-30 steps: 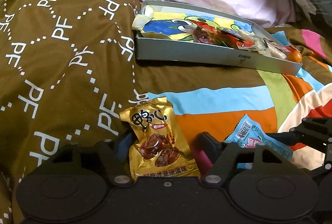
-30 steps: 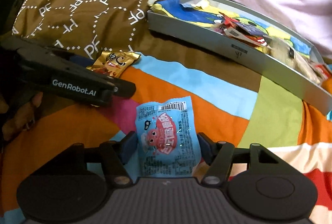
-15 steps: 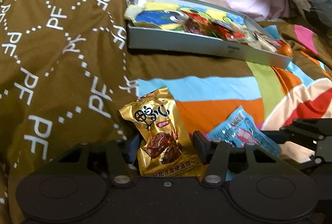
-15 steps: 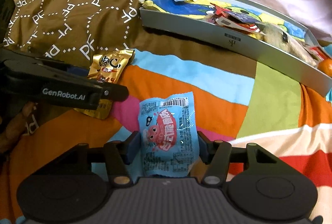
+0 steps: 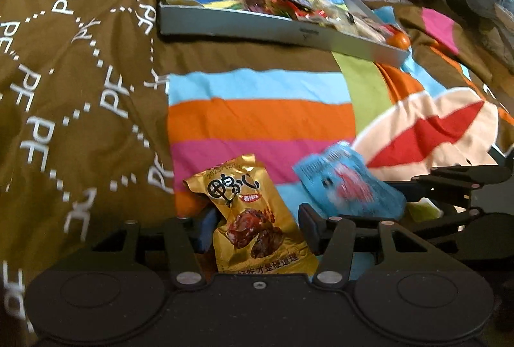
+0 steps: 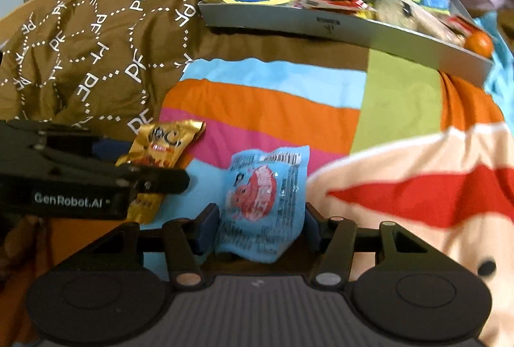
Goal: Organize snacks
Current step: 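Close the left gripper on the gold duck pack while the right closes on the blue strip pack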
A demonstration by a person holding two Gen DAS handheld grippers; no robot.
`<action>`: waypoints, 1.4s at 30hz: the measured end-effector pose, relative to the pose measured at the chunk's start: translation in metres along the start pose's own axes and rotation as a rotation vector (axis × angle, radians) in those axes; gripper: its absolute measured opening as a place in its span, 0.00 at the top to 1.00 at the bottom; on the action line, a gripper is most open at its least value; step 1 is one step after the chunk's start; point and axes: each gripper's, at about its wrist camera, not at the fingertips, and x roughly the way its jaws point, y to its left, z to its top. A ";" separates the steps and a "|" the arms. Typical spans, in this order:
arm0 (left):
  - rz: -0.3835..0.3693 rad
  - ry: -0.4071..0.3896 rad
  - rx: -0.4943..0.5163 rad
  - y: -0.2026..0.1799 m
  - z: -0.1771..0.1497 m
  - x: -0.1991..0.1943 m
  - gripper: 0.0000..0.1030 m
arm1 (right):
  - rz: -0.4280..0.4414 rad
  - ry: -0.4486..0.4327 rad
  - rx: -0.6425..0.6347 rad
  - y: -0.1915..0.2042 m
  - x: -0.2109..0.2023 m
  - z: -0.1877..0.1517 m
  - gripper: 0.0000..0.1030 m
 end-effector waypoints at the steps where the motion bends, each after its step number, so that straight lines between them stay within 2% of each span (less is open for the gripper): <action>1: -0.001 0.005 -0.004 -0.002 -0.002 -0.002 0.46 | -0.009 -0.005 -0.008 0.002 -0.004 -0.003 0.42; 3: 0.007 0.007 -0.001 -0.004 -0.003 -0.004 0.48 | -0.035 -0.017 -0.040 0.006 -0.010 -0.008 0.38; 7: 0.021 0.012 0.002 -0.004 -0.002 -0.001 0.40 | -0.098 -0.039 -0.102 0.012 -0.009 -0.009 0.18; 14: 0.019 0.012 0.038 -0.008 -0.001 0.003 0.28 | -0.154 -0.076 -0.197 0.023 0.002 -0.007 0.08; 22: 0.048 0.011 0.072 -0.013 -0.003 0.005 0.31 | -0.253 -0.122 -0.304 0.033 0.012 -0.008 0.09; 24: 0.062 0.012 0.089 -0.014 -0.003 0.006 0.35 | -0.269 -0.132 -0.324 0.035 0.014 -0.008 0.13; 26: 0.089 0.010 0.114 -0.017 -0.004 0.006 0.41 | -0.273 -0.136 -0.338 0.036 0.015 -0.009 0.24; 27: 0.095 0.008 0.119 -0.017 -0.005 0.006 0.41 | -0.275 -0.137 -0.347 0.037 0.015 -0.009 0.27; 29: 0.098 0.006 0.123 -0.017 -0.005 0.006 0.44 | -0.270 -0.135 -0.359 0.039 0.015 -0.009 0.39; 30: 0.099 0.006 0.123 -0.017 -0.005 0.006 0.44 | -0.260 -0.130 -0.357 0.039 0.015 -0.009 0.40; 33: 0.099 0.006 0.124 -0.017 -0.005 0.006 0.44 | -0.233 -0.120 -0.307 0.033 0.015 -0.007 0.40; 35: 0.099 0.005 0.123 -0.017 -0.005 0.006 0.44 | -0.229 -0.116 -0.261 0.026 0.016 -0.005 0.28; 36: 0.097 0.007 0.121 -0.017 -0.005 0.006 0.44 | -0.230 -0.113 -0.236 0.022 0.016 -0.004 0.25; 42: 0.098 0.006 0.124 -0.017 -0.006 0.006 0.44 | -0.136 -0.083 -0.105 -0.001 0.022 0.004 0.26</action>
